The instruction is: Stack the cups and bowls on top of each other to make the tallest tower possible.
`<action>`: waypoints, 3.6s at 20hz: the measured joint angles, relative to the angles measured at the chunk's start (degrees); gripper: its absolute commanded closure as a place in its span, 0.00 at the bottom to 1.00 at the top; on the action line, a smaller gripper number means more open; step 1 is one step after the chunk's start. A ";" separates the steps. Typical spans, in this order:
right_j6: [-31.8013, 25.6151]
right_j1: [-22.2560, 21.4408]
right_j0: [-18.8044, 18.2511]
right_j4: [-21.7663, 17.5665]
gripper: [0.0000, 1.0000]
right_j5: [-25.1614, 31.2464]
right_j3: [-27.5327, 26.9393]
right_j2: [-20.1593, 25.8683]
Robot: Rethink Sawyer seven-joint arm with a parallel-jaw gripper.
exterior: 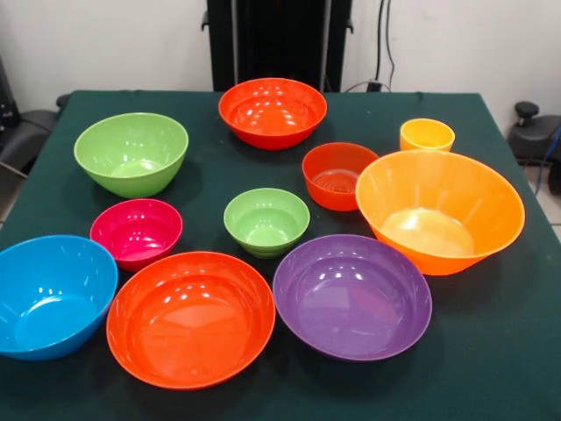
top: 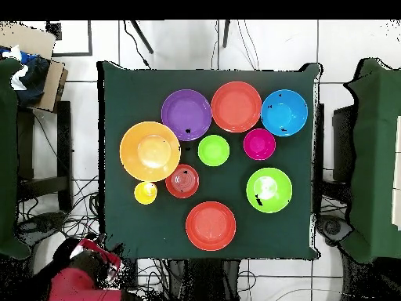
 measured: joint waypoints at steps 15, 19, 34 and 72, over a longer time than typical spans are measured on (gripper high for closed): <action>3.78 -6.61 12.39 -0.14 0.00 10.31 0.14 -6.55; 3.87 -6.33 12.01 -0.20 0.00 5.75 1.76 -6.55; 3.87 -1.08 -6.88 -1.40 0.00 -24.69 14.40 3.50; 3.87 18.23 -26.55 -24.09 0.00 -49.71 21.22 6.41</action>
